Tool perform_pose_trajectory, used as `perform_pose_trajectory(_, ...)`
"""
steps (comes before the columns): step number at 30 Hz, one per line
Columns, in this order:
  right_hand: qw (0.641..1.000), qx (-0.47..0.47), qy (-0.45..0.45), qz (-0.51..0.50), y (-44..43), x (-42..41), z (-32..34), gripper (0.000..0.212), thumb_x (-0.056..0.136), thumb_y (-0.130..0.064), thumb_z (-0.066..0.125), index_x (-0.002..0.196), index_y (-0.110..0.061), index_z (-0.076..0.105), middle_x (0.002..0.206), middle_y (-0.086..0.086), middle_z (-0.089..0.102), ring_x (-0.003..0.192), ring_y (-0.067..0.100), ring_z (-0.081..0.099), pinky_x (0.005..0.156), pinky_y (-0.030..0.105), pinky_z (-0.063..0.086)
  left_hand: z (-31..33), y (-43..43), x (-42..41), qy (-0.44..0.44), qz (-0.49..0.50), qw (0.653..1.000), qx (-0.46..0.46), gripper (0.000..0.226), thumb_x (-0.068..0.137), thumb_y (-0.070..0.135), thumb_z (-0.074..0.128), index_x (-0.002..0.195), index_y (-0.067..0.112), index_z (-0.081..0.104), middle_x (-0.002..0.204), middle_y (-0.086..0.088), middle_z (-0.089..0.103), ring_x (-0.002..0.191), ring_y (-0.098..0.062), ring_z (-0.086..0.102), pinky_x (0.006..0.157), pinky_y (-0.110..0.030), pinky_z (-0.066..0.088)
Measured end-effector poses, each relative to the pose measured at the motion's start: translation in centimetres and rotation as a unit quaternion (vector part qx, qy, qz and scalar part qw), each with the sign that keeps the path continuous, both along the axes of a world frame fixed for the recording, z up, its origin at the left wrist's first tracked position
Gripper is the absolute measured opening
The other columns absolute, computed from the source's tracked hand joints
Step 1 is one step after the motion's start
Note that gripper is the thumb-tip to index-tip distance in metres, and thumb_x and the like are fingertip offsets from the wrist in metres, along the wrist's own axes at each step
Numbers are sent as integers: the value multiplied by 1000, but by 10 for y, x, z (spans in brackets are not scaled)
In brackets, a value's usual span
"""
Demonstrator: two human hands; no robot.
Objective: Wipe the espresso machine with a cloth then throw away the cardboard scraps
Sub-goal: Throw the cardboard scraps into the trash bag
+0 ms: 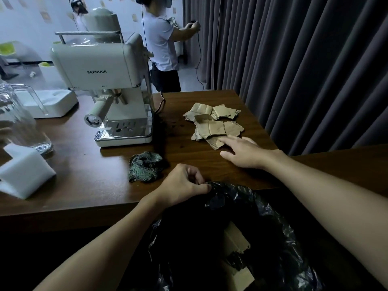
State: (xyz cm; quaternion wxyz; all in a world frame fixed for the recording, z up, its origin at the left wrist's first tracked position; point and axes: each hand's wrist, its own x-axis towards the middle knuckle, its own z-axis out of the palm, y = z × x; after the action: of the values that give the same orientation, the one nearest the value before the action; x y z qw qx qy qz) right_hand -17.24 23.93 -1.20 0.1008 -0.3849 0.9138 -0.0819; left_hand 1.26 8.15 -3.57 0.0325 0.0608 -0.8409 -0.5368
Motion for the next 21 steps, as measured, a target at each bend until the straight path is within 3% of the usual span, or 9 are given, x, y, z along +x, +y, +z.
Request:
perform_pose_trajectory(2,1000,12,-2,-2,-1,-1,-3,54,99,-49,39,150,-33,29,157,2,31,148,17,19,121,46,8,0,0,0,-1,1,1000,2,26,80,16,83,62,17,64,54,9,61,49,-5,51,50,-20,39)
perform_pose_trajectory(4,998,-46,31,-7,-3,1,-2,45,98,-46,40,140,-29,44,135,-3,53,135,19,40,116,47,17,0,1,-1,2,2,1000,5,27,80,14,83,61,17,63,52,10,60,47,-2,50,48,-18,39)
perform_pose_trajectory(6,992,-97,80,-7,-4,4,1,33,98,-43,42,125,-27,55,115,-7,59,119,17,51,107,46,26,0,1,-1,4,4,1000,6,26,80,13,83,62,16,63,52,10,60,46,-2,49,47,-17,38)
perform_pose_trajectory(8,988,-114,104,0,-3,6,2,30,98,-40,45,121,-26,56,124,-4,57,120,17,49,106,47,29,0,0,-1,3,1,1000,4,26,80,14,83,62,16,64,52,10,60,46,-1,49,47,-16,38)
perform_pose_trajectory(12,998,-57,30,2,1,10,0,48,97,-44,47,141,-26,43,148,-3,44,136,19,40,112,47,25,-1,0,-1,3,1,1000,6,26,80,15,82,62,17,63,52,10,60,47,-2,50,47,-16,38)
perform_pose_trajectory(17,990,-80,117,-1,-8,9,8,37,99,-39,44,131,-23,51,132,-1,55,125,18,47,106,45,31,-1,-1,-1,-2,-5,1000,13,23,80,15,82,65,14,65,53,10,61,47,-1,51,47,-16,38)
perform_pose_trajectory(21,996,-40,67,45,-27,9,9,46,98,-42,47,140,-24,45,156,0,30,144,18,26,116,45,20,0,1,0,-3,-3,1000,11,24,80,13,82,64,12,64,51,11,58,44,0,47,46,-16,36)
